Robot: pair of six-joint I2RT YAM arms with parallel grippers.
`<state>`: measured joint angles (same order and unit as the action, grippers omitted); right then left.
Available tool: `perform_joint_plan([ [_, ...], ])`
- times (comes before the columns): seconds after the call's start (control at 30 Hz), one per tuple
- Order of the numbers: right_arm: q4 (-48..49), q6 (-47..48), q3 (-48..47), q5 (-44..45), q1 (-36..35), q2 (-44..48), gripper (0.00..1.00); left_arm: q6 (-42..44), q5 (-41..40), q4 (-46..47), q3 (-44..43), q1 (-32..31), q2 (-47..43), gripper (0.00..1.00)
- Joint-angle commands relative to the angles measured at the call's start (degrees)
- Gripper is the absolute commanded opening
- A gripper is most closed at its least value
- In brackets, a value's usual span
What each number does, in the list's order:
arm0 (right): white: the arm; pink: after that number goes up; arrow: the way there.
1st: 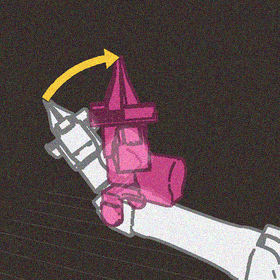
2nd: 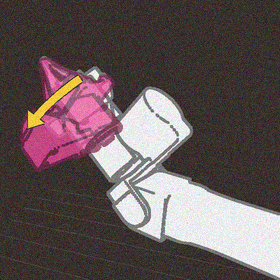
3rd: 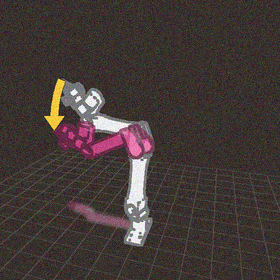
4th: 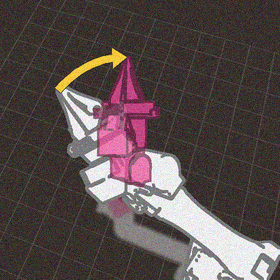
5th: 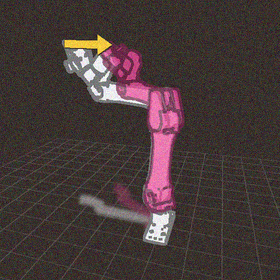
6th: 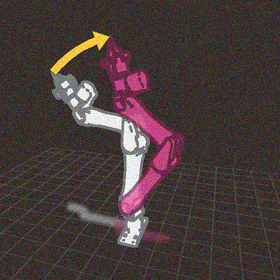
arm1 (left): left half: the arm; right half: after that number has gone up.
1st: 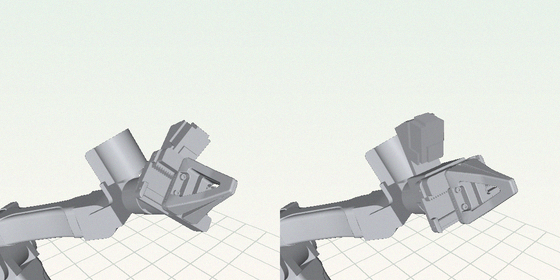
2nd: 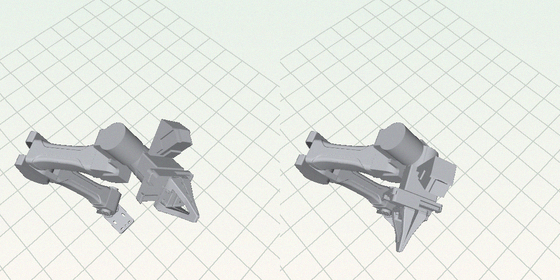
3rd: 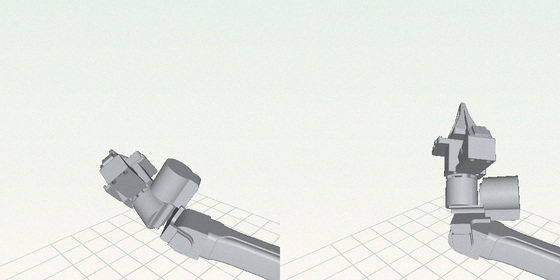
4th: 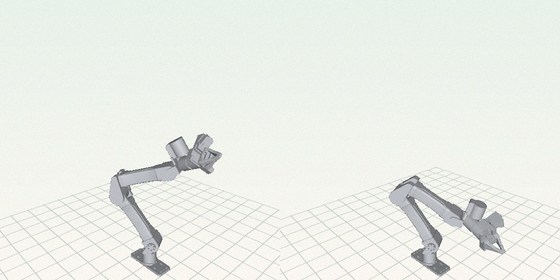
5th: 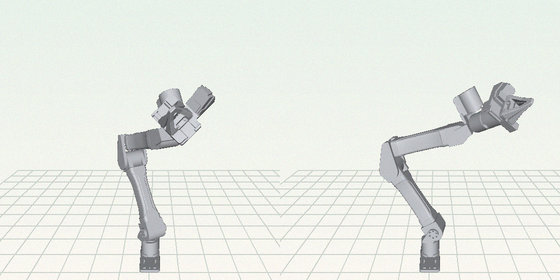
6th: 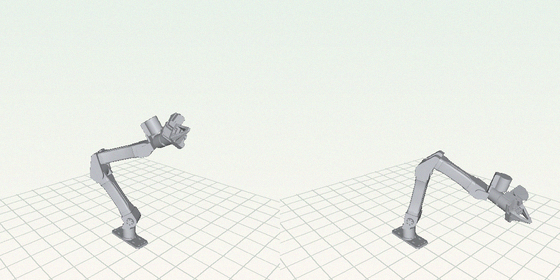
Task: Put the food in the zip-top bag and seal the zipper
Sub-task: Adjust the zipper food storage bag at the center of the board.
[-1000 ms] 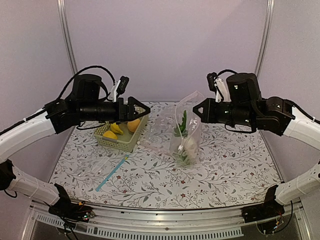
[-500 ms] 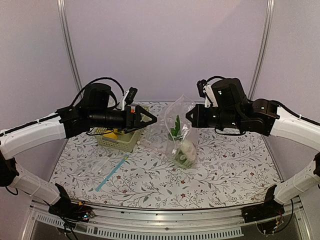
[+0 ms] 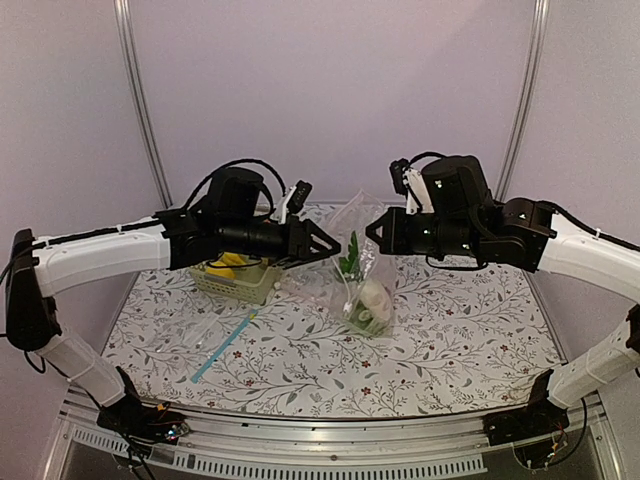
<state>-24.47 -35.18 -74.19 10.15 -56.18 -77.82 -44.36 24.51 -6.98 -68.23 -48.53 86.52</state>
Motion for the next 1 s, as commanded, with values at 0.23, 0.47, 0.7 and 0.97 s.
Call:
perform_joint_plan([
  [0.23,-0.36,0.39,-0.27,0.66,0.3,1.46,0.0,0.78,2.88,0.87,-6.15,-0.69,1.44,0.0],
  [0.47,-6.22,3.36,-3.12,7.6,0.35,5.36,0.0,1.18,9.45,0.99,-14.96,-1.26,3.99,0.0],
  [0.7,-6.33,4.31,-3.99,8.53,0.37,9.13,0.0,-2.13,11.85,5.95,-14.26,-2.2,5.03,0.0],
  [0.97,-5.34,3.07,-2.32,7.7,0.41,4.74,0.0,2.03,4.66,-1.31,-11.24,-2.03,3.7,0.05],
])
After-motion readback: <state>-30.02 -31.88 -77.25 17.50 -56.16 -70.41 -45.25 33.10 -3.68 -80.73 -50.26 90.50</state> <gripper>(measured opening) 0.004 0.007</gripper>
